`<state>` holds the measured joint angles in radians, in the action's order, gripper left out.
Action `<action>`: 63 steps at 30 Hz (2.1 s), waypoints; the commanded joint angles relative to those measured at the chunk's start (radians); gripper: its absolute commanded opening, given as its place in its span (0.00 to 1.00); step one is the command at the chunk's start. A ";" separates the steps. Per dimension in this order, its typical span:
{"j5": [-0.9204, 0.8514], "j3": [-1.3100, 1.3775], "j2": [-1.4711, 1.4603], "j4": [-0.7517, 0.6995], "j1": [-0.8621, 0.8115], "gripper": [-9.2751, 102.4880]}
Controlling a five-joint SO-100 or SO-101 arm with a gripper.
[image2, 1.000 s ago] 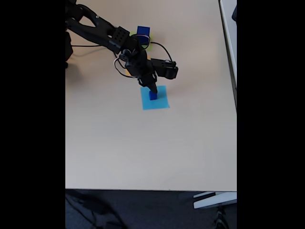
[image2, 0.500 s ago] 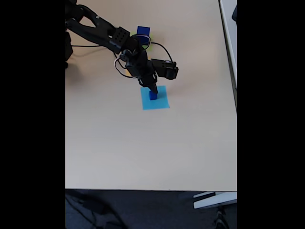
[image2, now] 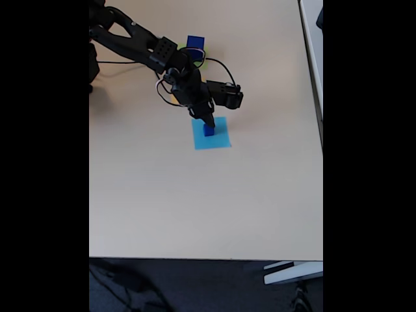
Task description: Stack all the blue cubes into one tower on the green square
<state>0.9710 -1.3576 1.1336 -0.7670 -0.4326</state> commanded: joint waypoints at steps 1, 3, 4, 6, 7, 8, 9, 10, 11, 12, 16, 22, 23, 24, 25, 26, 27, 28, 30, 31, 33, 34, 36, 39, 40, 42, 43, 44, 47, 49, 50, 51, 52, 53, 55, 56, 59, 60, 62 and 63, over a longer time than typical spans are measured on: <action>0.012 0.006 0.011 0.015 -0.005 0.09; 0.012 0.006 0.009 0.017 -0.005 0.09; 0.014 0.005 0.009 0.017 -0.005 0.09; 0.014 0.000 0.009 0.020 -0.005 0.09; 0.012 0.000 0.009 0.020 -0.005 0.09; 0.012 0.000 0.009 0.020 -0.005 0.09; 0.012 0.000 0.009 0.020 -0.005 0.09; 0.012 -0.002 0.009 0.020 -0.005 0.09; 0.014 -0.003 0.009 0.020 -0.005 0.09; 0.015 -0.005 0.009 0.020 -0.005 0.09; 0.015 -0.005 0.009 0.021 -0.003 0.09; 0.015 -0.005 0.009 0.021 -0.003 0.10; 0.017 -0.005 0.008 0.021 -0.003 0.10; 0.018 -0.005 0.008 0.021 -0.003 0.10; 0.018 -0.005 0.008 0.021 -0.003 0.10; 0.018 -0.006 0.008 0.021 -0.003 0.11; 0.018 -0.006 0.008 0.021 -0.003 0.11; 0.018 -0.006 0.008 0.021 -0.005 0.11; 0.020 -0.006 0.008 0.021 -0.005 0.11; 0.020 -0.006 0.008 0.021 -0.005 0.11; 0.021 -0.006 0.006 0.021 -0.005 0.11; 0.021 -0.006 0.006 0.021 -0.005 0.11; 0.023 -0.008 0.006 0.021 -0.005 0.12; 0.025 -0.009 0.006 0.021 -0.005 0.13; 0.025 -0.009 0.006 0.021 -0.005 0.13; 0.025 -0.009 0.006 0.021 -0.005 0.14; 0.025 -0.009 0.006 0.021 -0.005 0.15; 0.025 -0.009 0.006 0.021 -0.005 0.15; 0.025 -0.009 0.006 0.021 -0.005 0.15; 0.025 -0.009 0.006 0.021 -0.005 0.15; 0.025 -0.009 0.006 0.021 -0.006 0.15; 0.025 -0.009 0.006 0.021 -0.006 0.15; 0.023 -0.009 0.006 0.021 -0.006 0.15; 0.021 -0.009 0.009 0.021 -0.005 0.16; 0.009 -0.009 0.018 0.021 0.002 0.18; 0.003 -0.008 0.025 0.020 0.005 0.19; -0.014 0.017 0.038 0.006 0.020 0.21; -0.014 0.025 0.041 0.005 0.026 0.22; -0.003 0.044 0.048 -0.012 0.037 0.22; 0.002 0.058 0.049 -0.025 0.044 0.22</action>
<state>0.9649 -1.3668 1.1275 -0.7731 -0.4034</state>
